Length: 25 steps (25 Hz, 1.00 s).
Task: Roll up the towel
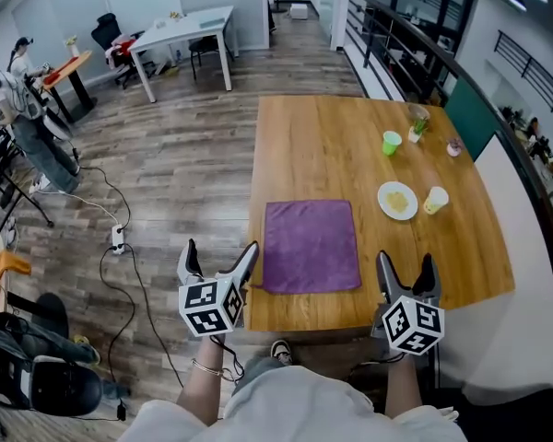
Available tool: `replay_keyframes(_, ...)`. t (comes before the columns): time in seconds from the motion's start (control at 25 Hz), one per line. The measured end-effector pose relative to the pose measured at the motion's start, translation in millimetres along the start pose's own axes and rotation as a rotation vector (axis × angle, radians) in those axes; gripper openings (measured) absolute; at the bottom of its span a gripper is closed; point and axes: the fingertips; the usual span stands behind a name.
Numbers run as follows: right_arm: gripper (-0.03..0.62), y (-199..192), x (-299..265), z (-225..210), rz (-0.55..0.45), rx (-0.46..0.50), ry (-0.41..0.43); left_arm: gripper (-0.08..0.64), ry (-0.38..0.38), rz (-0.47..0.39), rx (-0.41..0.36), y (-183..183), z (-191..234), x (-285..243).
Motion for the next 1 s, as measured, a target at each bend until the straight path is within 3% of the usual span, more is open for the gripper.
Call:
replay_keyframes(0.44, 0.48, -23.8, -52.5, 1.2, 0.115, -0.002, -0.012, 0.584, -0.043, 0.098, 0.012, -20.7, 13.2, -58.8)
replay_keyframes(1.0, 0.468, -52.4, -105.7, 27.0, 0.228, 0.012, 0.134, 0.584, -0.027, 0.177, 0.034, -50.7, 9.4, -64.8)
Point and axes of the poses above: the fingertips, and each gripper's own axes: x backward along the fingers, z to its left, y out of its top, and after that the axes turned 1 degree about -y, right-handed
